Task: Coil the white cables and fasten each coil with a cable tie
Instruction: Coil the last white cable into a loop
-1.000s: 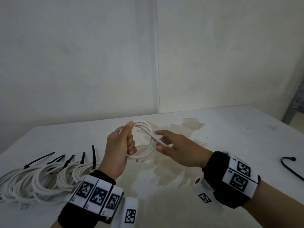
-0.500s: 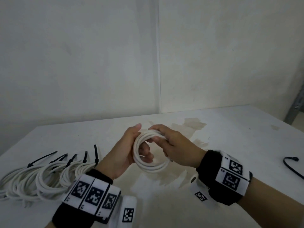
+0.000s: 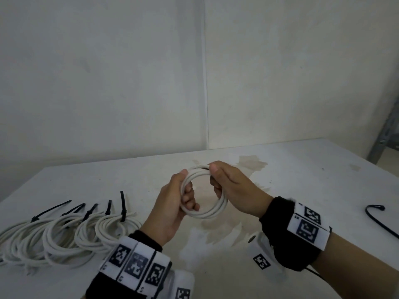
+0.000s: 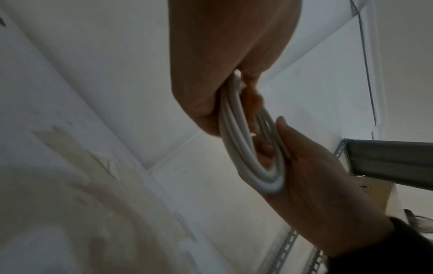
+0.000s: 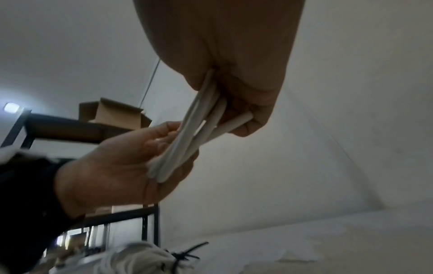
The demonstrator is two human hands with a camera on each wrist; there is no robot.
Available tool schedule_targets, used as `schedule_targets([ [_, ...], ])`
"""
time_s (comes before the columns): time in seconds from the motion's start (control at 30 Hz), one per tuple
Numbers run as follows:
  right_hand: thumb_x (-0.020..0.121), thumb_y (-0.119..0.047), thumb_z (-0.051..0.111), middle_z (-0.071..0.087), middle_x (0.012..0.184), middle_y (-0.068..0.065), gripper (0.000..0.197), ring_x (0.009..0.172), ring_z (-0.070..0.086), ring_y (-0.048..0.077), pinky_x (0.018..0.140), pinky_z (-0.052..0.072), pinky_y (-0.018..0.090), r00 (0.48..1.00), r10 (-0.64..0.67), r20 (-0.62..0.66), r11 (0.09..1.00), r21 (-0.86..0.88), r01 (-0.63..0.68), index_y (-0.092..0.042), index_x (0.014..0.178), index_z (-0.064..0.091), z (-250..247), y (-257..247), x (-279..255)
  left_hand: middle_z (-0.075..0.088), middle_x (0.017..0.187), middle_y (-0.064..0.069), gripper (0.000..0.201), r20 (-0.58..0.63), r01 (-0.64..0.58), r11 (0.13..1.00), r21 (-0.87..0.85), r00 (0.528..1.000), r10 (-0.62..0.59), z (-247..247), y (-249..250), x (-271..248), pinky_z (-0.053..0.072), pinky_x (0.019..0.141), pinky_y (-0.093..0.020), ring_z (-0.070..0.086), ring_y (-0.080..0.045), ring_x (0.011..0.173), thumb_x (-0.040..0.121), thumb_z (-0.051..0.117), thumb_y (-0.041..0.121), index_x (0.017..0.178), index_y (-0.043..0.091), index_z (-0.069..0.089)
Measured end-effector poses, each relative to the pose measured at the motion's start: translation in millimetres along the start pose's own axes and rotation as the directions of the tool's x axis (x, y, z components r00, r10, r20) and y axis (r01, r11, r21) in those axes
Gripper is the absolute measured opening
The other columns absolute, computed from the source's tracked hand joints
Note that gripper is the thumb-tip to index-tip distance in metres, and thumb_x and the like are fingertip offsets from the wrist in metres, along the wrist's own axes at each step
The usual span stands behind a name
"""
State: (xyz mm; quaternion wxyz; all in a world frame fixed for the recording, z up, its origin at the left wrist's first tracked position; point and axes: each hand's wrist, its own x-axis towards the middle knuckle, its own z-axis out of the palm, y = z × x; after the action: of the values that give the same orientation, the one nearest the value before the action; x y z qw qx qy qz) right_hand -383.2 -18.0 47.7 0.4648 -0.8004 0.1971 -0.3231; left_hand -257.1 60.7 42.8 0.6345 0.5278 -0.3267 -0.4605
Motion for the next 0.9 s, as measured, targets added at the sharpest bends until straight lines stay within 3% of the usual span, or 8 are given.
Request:
schedule_targets([
  [0.13, 0.099, -0.028, 0.031, 0.045, 0.070, -0.007, 0.024, 0.059, 0.043, 0.002, 0.061, 0.036, 0.015, 0.988, -0.023, 0.153, 0.972, -0.228, 0.058, -0.023, 0.080, 0.046, -6.2, -6.2, -4.6, 0.047, 0.046, -0.006, 0.060, 0.164, 0.118, 0.977, 0.180, 0.975, -0.149, -6.8, 9.7, 2.1, 0.049, 0.067, -0.036, 0.048, -0.019, 0.041, 0.095, 0.035, 0.040, 0.046, 0.011, 0.054],
  [0.23, 0.098, -0.028, 0.033, 0.055, 0.084, -0.002, 0.022, 0.076, 0.050, 0.008, 0.072, 0.040, 0.019, 0.976, -0.026, 0.217, 0.955, -0.282, 0.088, -0.015, 0.094, 0.051, -6.6, -9.2, -6.4, 0.037, 0.043, 0.001, 0.055, 0.111, 0.079, 0.963, 0.259, 0.988, -0.111, 3.9, 9.7, -3.6, 0.043, 0.057, -0.030, 0.033, -0.011, 0.037, 0.094, 0.039, 0.044, 0.052, 0.012, 0.051],
  [0.37, 0.094, -0.032, 0.038, 0.052, 0.083, -0.009, 0.018, 0.077, 0.048, 0.002, 0.074, 0.040, 0.018, 0.998, -0.030, 0.054, 0.988, -0.148, 0.038, -0.021, 0.099, 0.051, -6.2, -4.5, -9.4, 0.033, 0.044, 0.003, 0.045, -0.025, 0.012, 0.988, 0.153, 1.000, -0.009, 15.7, 2.8, -6.5, 0.036, 0.047, -0.024, 0.028, -0.009, 0.037, 0.094, 0.048, 0.036, 0.056, 0.012, 0.049],
  [0.47, 0.092, -0.041, 0.035, 0.053, 0.093, -0.012, 0.026, 0.090, 0.055, 0.006, 0.083, 0.043, 0.022, 0.996, 0.082, -0.040, 0.997, -0.002, -0.082, -0.024, 0.106, 0.049, -7.5, 0.2, -11.4, 0.038, 0.042, 0.005, 0.040, -0.121, -0.036, 0.997, 0.071, 0.992, 0.044, 21.0, 0.9, -4.2, 0.036, 0.047, -0.024, 0.033, -0.007, 0.035, 0.094, 0.049, 0.030, 0.059, 0.012, 0.052],
  [0.57, 0.097, -0.034, 0.034, 0.055, 0.088, -0.001, 0.030, 0.074, 0.061, 0.015, 0.065, 0.050, 0.021, 0.981, 0.194, 0.014, 0.965, 0.176, -0.193, -0.013, 0.110, 0.052, -9.4, -1.4, -12.7, 0.037, 0.041, 0.006, 0.040, -0.152, -0.071, 0.997, 0.016, 0.986, 0.073, 22.6, -2.7, -4.0, 0.037, 0.053, -0.027, 0.033, -0.006, 0.034, 0.095, 0.047, 0.029, 0.059, 0.013, 0.053],
  [0.63, 0.097, -0.025, 0.037, 0.049, 0.078, 0.001, 0.024, 0.062, 0.056, 0.014, 0.055, 0.046, 0.017, 0.985, 0.170, 0.011, 0.953, 0.251, -0.168, -0.012, 0.102, 0.055, -11.5, -2.3, -12.6, 0.035, 0.042, 0.006, 0.037, -0.110, -0.070, 0.997, 0.019, 0.991, 0.072, 21.6, -6.6, -3.8, 0.037, 0.057, -0.029, 0.031, -0.007, 0.036, 0.096, 0.044, 0.029, 0.065, 0.010, 0.054],
  [0.8, 0.096, -0.019, 0.043, 0.045, 0.065, -0.007, 0.018, 0.055, 0.045, 0.007, 0.054, 0.039, 0.014, 0.994, 0.100, -0.033, 0.982, 0.166, -0.093, -0.018, 0.092, 0.060, -21.4, 1.6, -16.9, 0.056, 0.053, 0.001, 0.043, 0.072, -0.060, 0.962, 0.266, 0.997, 0.042, 15.8, -3.8, -1.5, 0.050, 0.060, -0.026, 0.053, -0.011, 0.049, 0.100, 0.034, 0.027, 0.077, 0.005, 0.063],
  [0.9, 0.095, -0.018, 0.044, 0.048, 0.063, -0.011, 0.018, 0.056, 0.044, 0.007, 0.055, 0.038, 0.016, 0.993, 0.092, -0.069, 0.986, 0.143, -0.082, -0.020, 0.089, 0.061, -28.2, 2.4, -18.0, 0.053, 0.054, 0.002, 0.041, 0.125, -0.069, 0.954, 0.293, 0.992, 0.033, 24.5, -1.0, -1.3, 0.048, 0.060, -0.026, 0.049, -0.012, 0.051, 0.099, 0.035, 0.027, 0.078, 0.008, 0.063],
])
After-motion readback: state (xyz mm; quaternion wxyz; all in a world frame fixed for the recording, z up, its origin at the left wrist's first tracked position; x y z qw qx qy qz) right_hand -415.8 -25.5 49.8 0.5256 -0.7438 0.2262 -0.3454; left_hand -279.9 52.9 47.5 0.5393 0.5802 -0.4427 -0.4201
